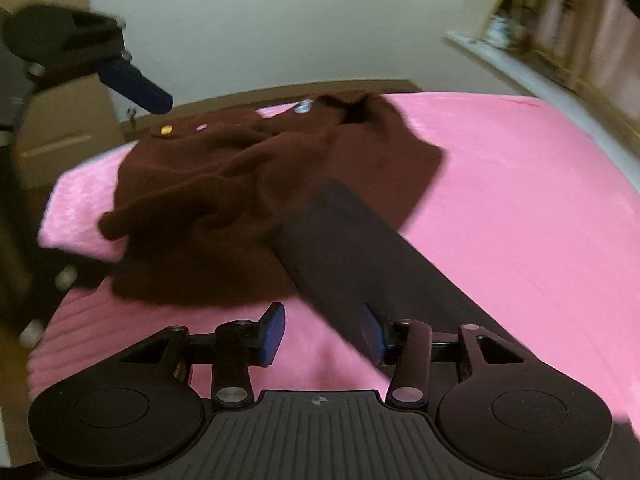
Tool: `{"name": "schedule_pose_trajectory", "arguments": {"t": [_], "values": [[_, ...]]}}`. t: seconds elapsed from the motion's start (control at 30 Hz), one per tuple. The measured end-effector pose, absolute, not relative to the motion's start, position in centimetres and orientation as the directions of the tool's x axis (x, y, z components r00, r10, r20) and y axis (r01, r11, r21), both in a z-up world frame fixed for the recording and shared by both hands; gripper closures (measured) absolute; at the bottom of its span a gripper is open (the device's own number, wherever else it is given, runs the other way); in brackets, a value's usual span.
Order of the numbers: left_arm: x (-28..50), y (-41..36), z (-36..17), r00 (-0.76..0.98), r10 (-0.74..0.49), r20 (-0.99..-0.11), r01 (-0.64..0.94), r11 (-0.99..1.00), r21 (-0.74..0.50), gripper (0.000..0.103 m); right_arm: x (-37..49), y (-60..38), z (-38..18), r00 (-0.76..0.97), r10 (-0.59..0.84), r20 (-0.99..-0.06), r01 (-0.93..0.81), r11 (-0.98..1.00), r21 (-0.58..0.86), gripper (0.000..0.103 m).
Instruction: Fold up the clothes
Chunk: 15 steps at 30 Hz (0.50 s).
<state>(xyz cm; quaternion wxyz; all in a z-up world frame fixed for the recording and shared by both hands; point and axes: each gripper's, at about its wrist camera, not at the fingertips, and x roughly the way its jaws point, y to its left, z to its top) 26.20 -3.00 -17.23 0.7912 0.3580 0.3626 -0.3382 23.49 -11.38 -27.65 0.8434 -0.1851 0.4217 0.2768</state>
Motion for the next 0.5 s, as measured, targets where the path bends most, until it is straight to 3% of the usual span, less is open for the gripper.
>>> {"name": "schedule_pose_trajectory", "arguments": {"t": [0.27, 0.4, 0.5], "values": [[27.6, 0.1, -21.7, 0.442, -0.252, -0.861, 0.786, 0.571, 0.236, 0.001, 28.9, -5.9, -35.0, 0.462, 0.298, -0.835, -0.69, 0.713, -0.127, 0.063], [27.6, 0.8, -22.1, 0.41, -0.25, -0.877, 0.786, 0.586, 0.2, 0.001, 30.4, -5.5, -35.4, 0.457, 0.285, -0.843, -0.638, 0.765, -0.087, 0.089], [27.1, 0.8, -21.8, 0.394, -0.252, -0.884, 0.799, 0.57, 0.193, 0.001, 30.5, -6.6, -33.2, 0.478, 0.294, -0.828, -0.588, 0.807, -0.053, 0.094]]}}
